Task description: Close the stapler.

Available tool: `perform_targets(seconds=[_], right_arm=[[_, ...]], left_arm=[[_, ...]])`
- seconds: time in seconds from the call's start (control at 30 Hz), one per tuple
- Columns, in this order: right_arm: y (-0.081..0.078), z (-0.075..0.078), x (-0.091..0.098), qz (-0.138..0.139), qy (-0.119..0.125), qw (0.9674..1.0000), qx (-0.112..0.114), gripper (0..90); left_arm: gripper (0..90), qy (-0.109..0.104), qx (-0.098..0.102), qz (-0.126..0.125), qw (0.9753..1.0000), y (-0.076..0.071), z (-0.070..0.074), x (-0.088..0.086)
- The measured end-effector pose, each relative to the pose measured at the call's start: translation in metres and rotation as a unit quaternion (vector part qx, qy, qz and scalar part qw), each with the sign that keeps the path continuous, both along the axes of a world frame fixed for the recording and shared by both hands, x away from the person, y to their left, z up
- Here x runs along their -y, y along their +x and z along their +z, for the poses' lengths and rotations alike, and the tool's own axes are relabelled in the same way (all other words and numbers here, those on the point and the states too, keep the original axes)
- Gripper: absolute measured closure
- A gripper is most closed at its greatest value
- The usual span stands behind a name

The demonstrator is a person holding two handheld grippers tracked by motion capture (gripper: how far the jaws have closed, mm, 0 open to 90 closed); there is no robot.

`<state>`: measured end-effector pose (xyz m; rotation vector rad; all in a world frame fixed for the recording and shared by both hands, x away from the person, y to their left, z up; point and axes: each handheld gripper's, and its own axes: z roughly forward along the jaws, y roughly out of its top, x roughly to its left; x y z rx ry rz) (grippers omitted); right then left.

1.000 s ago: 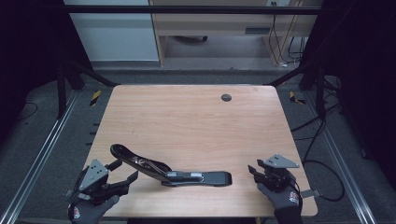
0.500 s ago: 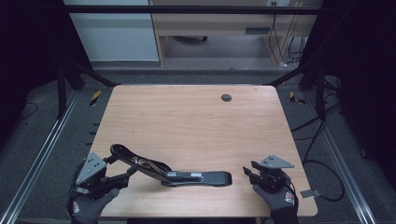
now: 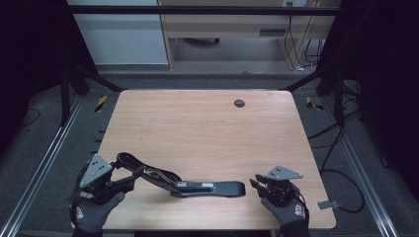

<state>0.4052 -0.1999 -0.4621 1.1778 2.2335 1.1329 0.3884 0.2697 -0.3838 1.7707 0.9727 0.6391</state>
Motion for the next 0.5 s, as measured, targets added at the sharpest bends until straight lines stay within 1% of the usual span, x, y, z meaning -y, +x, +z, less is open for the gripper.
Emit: perform_targets(seconds=[0.07,0.17,0.23,0.33,0.5], right_arm=[[-0.001,-0.001,-0.004,0.009,-0.002,1.0,0.001,74.0],[-0.002,-0.002,-0.01,0.018,0.001,0.9998,-0.009,78.1],[-0.002,-0.002,-0.013,0.024,0.0,0.9997,-0.011,81.0],[-0.002,-0.004,-0.019,0.03,0.003,0.9994,-0.018,84.8],[0.0,-0.01,-0.027,0.044,0.0,0.9986,-0.03,87.8]], left_arm=[[42.2,-0.001,0.0,0.002,1.0,0.001,0.001,-0.001],[45.7,-0.005,-0.004,0.001,1.0,0.002,0.0,0.0],[48.1,-0.004,-0.005,0.002,1.0,0.001,0.0,0.0],[49.5,-0.009,-0.009,0.003,0.9999,0.001,0.0,0.0],[51.0,-0.013,-0.012,0.004,0.9998,0.001,0.001,0.0]])
